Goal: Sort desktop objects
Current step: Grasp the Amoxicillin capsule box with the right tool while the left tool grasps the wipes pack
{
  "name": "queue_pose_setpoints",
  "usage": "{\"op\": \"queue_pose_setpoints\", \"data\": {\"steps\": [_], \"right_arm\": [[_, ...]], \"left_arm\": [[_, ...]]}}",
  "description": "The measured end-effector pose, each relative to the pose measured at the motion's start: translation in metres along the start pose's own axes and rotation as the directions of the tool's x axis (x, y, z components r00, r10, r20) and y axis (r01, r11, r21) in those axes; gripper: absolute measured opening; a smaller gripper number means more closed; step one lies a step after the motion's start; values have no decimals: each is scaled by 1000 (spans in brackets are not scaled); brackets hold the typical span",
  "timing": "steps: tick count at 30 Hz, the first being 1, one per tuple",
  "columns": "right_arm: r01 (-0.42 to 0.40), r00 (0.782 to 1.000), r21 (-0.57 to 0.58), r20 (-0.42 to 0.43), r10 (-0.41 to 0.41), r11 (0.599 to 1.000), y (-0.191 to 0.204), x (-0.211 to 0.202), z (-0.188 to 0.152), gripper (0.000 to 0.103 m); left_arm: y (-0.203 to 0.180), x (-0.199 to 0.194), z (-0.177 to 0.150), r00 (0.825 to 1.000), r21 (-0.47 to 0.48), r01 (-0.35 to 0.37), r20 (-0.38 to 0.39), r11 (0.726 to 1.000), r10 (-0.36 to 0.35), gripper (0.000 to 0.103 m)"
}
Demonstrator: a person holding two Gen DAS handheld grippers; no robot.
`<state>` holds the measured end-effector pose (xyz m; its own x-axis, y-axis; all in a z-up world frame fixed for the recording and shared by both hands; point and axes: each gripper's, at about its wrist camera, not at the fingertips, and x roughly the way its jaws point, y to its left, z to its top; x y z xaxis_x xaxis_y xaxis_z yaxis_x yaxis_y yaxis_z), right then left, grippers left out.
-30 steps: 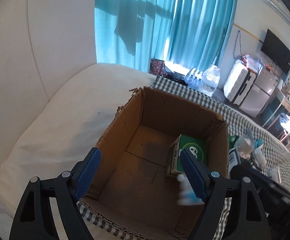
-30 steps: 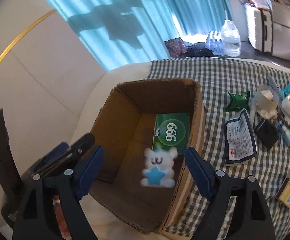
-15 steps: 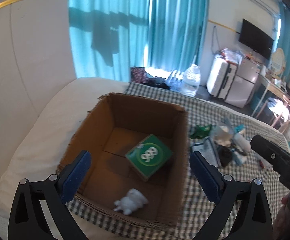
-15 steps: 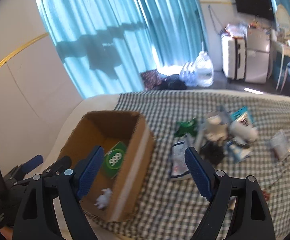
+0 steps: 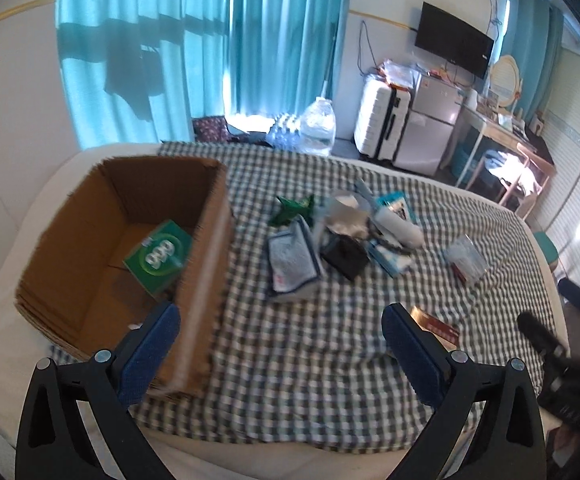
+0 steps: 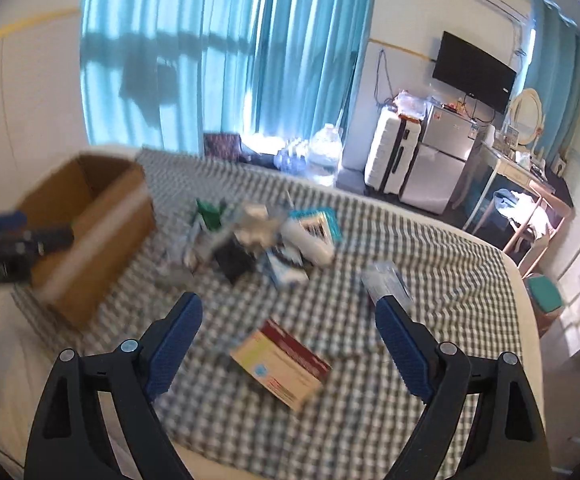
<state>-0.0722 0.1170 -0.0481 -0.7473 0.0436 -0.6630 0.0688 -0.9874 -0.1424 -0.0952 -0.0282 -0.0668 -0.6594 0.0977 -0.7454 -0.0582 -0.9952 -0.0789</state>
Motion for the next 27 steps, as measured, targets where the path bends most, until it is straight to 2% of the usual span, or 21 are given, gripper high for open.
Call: {"op": "queue_pose_setpoints", "data": {"steps": [3, 8, 11, 15, 20, 24, 27], "right_arm": [[-20, 999, -44, -50, 17, 999, -3, 18, -24, 89], [-72, 990, -81, -125, 61, 994, -5, 53, -55, 89], [-109, 981, -152, -175, 82, 982, 4, 78, -66, 89], [-139, 964, -329, -261, 51, 934, 22, 115, -79, 89], [-174, 955, -484, -296, 26, 858, 32, 150, -91, 89], [-192, 949, -533, -314, 17, 824, 35, 177, -92, 89], [-230, 935, -497, -350, 49, 837, 33, 192, -91, 84]], "left_arm": [[-15, 20, -8, 998, -1, 18, -63, 1000, -18, 103], [-34, 52, -20, 994, 11, -13, -113, 1000, 14, 103], [-39, 75, -23, 988, 17, -24, -150, 1000, 26, 103], [-45, 107, -20, 986, 18, -26, -163, 999, 29, 103], [-50, 148, -13, 982, 44, -46, -181, 998, 53, 103], [-45, 178, -6, 975, 43, -71, -207, 997, 79, 103], [-38, 199, 2, 973, 21, -78, -217, 997, 80, 103]]}}
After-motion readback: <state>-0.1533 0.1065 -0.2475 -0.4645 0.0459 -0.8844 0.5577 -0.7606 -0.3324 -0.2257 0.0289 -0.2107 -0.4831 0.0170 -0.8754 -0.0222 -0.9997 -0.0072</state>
